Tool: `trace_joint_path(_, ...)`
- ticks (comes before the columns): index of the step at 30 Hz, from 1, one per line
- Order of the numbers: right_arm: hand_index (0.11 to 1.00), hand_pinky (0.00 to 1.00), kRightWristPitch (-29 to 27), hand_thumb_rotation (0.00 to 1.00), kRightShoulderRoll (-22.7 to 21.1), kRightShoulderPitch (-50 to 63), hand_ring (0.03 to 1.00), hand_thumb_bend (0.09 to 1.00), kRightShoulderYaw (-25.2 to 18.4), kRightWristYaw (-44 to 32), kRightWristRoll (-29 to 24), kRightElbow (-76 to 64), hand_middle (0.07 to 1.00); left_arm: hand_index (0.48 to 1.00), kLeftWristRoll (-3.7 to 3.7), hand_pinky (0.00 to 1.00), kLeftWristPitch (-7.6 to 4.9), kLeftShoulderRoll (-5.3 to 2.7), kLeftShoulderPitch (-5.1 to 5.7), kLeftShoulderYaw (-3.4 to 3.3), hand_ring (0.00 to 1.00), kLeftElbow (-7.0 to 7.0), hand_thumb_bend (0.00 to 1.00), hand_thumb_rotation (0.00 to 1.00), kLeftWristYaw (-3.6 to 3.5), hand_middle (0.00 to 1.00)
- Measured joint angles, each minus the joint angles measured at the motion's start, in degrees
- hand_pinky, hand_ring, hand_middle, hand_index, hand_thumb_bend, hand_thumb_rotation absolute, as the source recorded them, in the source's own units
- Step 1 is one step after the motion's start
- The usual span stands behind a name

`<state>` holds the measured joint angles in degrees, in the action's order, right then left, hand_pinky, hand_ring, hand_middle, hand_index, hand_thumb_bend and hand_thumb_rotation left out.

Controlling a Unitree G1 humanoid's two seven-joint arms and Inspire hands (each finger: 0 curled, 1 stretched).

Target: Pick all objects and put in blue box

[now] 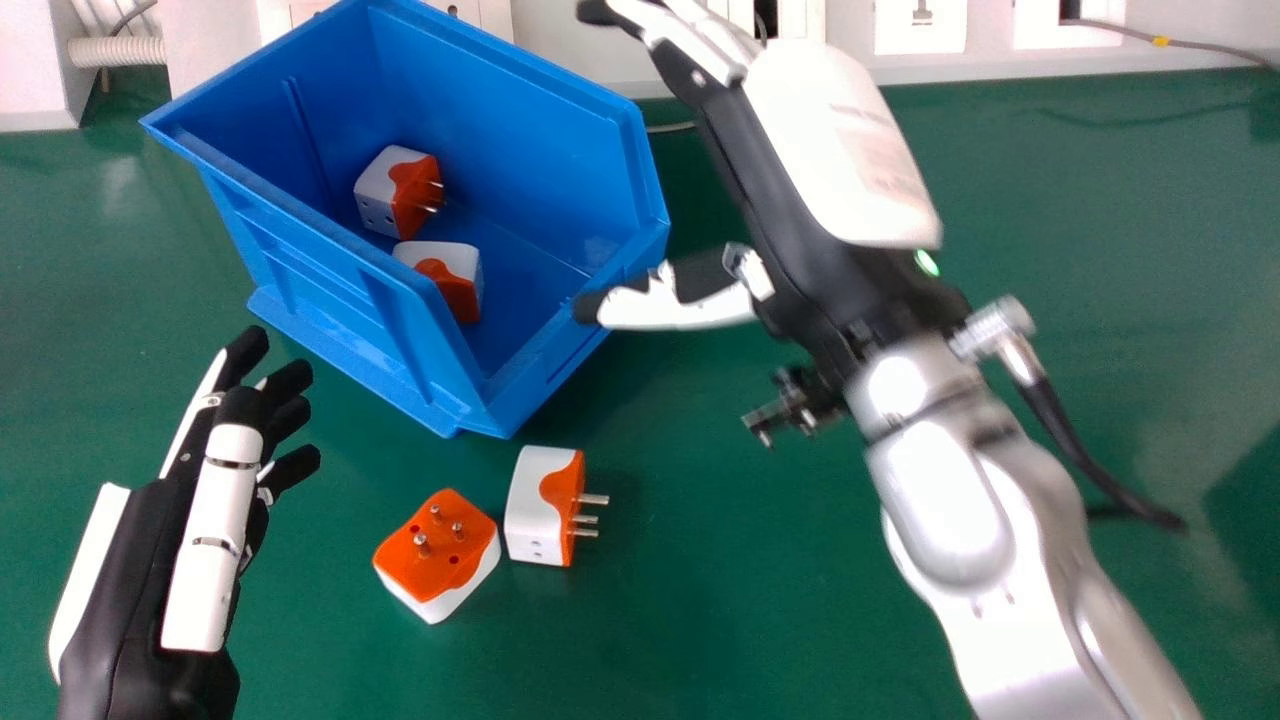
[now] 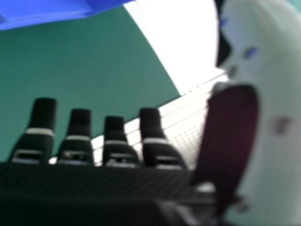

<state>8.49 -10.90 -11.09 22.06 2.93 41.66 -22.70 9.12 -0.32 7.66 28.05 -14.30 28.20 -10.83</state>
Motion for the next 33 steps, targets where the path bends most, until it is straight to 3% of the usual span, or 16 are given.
trace_joint_path(7, 0.811, 0.74, -1.6, 0.02, 0.9, 18.4, 0.866, 0.686, 1.0, 3.6, 1.9, -6.7, 0.881, 0.956, -0.09, 0.89, -0.06, -0.09, 0.21, -0.19, 0.93, 0.13, 0.41, 1.00, 0.27, 0.92)
trace_joint_path(12, 0.772, 0.68, -4.2, 0.05, 1.2, 26.0, 0.819, 0.678, 2.5, 6.6, 2.0, -6.2, 0.834, 0.955, -0.24, 0.88, -0.08, -0.10, 0.10, -0.15, 0.93, 0.06, 0.41, 1.00, 0.78, 0.91)
trace_joint_path(16, 0.759, 0.66, -4.4, 0.05, 0.9, 29.8, 0.806, 0.676, 3.5, 6.8, 2.1, -5.0, 0.820, 0.955, -0.21, 0.89, -0.09, -0.07, -0.22, -0.14, 0.93, 0.04, 0.41, 1.00, 0.80, 0.92)
trace_joint_path(25, 0.744, 0.65, -4.3, 0.05, 1.1, 31.4, 0.787, 0.659, 5.6, 6.3, 4.0, -1.0, 0.802, 0.960, -0.19, 0.89, -0.40, -0.03, -0.26, -0.22, 0.93, -0.36, 0.40, 1.00, 0.79, 0.92)
trace_joint_path(33, 0.741, 0.65, -3.9, 0.07, 3.2, 27.1, 0.776, 0.651, 7.0, 6.2, 5.5, 6.6, 0.792, 0.962, -0.07, 0.90, -0.39, 0.09, -1.02, -0.28, 0.94, -0.61, 0.40, 1.00, 0.68, 0.92)
